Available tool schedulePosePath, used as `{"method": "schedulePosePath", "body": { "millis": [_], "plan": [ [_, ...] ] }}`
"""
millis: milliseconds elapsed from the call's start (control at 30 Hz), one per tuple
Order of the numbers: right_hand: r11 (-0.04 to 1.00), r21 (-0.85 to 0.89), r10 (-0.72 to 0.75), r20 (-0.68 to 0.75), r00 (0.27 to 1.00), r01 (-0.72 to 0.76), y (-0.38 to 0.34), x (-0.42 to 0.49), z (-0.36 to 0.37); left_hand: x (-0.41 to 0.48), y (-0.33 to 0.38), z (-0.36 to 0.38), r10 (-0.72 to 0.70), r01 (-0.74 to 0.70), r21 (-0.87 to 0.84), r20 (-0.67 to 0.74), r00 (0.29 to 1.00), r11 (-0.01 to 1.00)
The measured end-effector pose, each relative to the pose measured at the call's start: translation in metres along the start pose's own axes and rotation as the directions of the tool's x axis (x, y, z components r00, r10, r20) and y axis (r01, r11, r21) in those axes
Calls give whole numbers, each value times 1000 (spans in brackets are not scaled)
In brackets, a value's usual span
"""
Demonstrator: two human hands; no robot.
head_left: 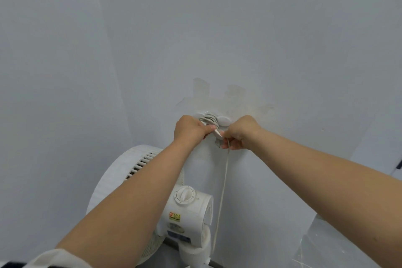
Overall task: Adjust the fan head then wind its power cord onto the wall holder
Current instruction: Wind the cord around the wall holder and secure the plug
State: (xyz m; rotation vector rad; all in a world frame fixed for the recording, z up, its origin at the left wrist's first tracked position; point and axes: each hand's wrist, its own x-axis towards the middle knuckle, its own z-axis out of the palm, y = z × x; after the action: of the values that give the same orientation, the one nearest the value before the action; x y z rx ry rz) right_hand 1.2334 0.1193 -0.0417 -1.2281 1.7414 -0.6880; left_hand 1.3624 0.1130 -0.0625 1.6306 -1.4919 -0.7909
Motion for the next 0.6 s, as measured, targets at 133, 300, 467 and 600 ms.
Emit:
{"method": "schedulePosePath", "body": {
  "millis": [133,300,467,600],
  "plan": [
    [995,-85,-51,-43,998,47,-3,0,-4,-2,3,0,45,-40,122,-35,998,992],
    [988,-145,-65,-49,997,58,-11,-5,-5,-1,4,-1,45,-34,186,-54,998,982],
    [998,-58,-18,12,1000,18,-16,-6,-8,0,6,0,79,-71,182,-41,996,981],
    [996,-90,27,110,994,-17,-19,-9,-15,1,4,1,90,-84,157,-33,995,984]
  ]
}}
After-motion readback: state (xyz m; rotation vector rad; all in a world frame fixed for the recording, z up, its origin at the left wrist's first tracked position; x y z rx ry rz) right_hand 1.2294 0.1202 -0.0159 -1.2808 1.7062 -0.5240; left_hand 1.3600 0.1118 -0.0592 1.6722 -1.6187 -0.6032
